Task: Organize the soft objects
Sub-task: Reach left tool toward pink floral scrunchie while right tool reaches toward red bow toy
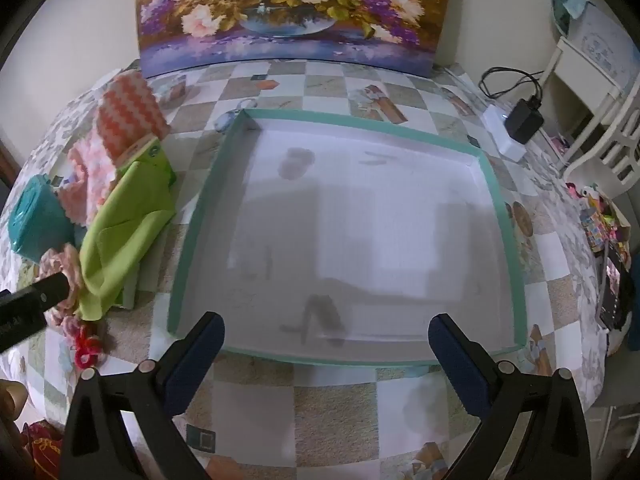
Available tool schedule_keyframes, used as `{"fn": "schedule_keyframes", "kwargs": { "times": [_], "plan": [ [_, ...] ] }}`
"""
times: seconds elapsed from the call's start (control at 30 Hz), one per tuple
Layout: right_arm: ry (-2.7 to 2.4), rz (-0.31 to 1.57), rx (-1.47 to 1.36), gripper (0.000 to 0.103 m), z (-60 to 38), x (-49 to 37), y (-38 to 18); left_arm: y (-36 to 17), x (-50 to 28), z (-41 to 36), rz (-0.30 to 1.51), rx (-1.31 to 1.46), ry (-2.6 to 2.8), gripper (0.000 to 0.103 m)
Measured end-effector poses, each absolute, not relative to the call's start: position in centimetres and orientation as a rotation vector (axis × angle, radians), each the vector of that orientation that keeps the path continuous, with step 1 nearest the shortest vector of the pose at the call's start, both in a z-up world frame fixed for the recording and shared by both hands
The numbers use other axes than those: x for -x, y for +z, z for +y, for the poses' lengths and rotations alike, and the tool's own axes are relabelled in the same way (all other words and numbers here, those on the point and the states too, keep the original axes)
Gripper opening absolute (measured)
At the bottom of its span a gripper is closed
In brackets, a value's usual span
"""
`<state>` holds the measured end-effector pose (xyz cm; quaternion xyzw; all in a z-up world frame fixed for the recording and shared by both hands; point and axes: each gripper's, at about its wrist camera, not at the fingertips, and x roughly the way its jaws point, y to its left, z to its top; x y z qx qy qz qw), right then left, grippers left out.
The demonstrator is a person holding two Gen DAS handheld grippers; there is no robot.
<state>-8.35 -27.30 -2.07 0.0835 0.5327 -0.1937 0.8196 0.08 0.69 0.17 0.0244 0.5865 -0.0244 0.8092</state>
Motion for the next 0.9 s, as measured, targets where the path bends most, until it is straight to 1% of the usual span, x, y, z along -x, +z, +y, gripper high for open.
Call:
{"fn": "schedule_keyframes", "kwargs": {
  "times": [0.07,0.13,0.3,0.37,0.6,0.77,0.9],
  "plan": [
    [-0.374,1.131,-0.183,0.103,-26.6,8.1,-1.9,0.7,-0.2,2.0,1.238,-0.016,-0.027,0.103],
    [-0.32,1.111,-0.18,0.103,-25.4,7.7,-1.5,0.5,0.2,2.5,1.205,-0.041,0.007,0.103],
    [-0.212,1.091,-0.23,0.103,-22.7,6.3,-1.5,0.0,-1.1,5.6,1.227,0.158,-0.071,0.103],
    [-0.177,1.095,-0.233,0.103,-21.8,5.7,-1.7,0.0,-1.4,6.2,1.217,0.178,-0.051,0.103],
    [-0.1,1.102,-0.249,0.103,-19.8,4.2,-2.5,-0.9,-2.5,6.4,1.174,0.182,-0.038,0.103],
    [-0.027,1.153,-0.252,0.103,-18.5,3.1,-3.9,-2.1,-3.6,6.6,1.225,0.135,-0.01,0.103],
    [0.037,1.196,-0.232,0.103,-16.9,2.8,-4.9,-3.0,-4.0,6.9,1.273,0.151,-0.019,0.103]
  ]
}}
